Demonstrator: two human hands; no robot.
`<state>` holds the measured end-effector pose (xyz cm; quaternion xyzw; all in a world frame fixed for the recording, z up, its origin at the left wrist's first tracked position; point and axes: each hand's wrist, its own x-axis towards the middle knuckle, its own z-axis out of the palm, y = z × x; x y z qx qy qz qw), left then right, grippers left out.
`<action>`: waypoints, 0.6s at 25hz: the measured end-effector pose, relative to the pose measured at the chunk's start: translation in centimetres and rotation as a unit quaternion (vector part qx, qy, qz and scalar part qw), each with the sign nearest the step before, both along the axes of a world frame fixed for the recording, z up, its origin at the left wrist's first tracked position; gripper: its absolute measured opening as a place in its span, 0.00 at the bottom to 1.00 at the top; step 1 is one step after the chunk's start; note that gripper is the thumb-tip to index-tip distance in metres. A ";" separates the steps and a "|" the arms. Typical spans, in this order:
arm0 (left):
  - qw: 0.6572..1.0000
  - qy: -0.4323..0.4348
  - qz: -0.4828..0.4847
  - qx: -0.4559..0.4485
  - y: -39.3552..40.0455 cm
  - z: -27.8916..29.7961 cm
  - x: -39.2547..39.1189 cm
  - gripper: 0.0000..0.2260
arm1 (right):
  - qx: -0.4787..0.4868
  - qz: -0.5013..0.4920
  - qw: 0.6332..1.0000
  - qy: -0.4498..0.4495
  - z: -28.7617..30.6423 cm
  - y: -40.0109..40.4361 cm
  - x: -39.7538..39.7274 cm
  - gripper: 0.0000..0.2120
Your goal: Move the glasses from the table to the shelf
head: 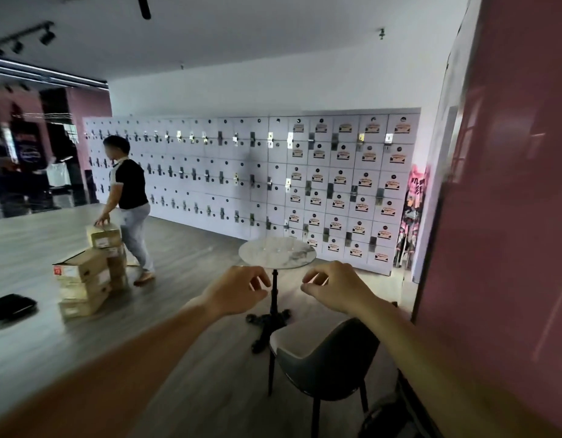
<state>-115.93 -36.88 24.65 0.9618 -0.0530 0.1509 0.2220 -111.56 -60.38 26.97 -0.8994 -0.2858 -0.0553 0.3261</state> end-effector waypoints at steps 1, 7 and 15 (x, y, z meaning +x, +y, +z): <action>1.000 0.002 0.007 0.002 0.7 0.1 2.1 0.04 | -0.004 0.003 1.000 0.003 0.1 0.8 2.4 0.02; 0.999 0.004 0.040 -0.013 5.2 0.3 12.7 0.04 | 0.005 0.025 1.000 0.010 0.4 5.5 14.7 0.05; 0.997 0.038 0.050 -0.037 14.8 -3.5 25.1 0.06 | -0.017 0.046 0.998 0.028 -2.9 15.4 28.8 0.08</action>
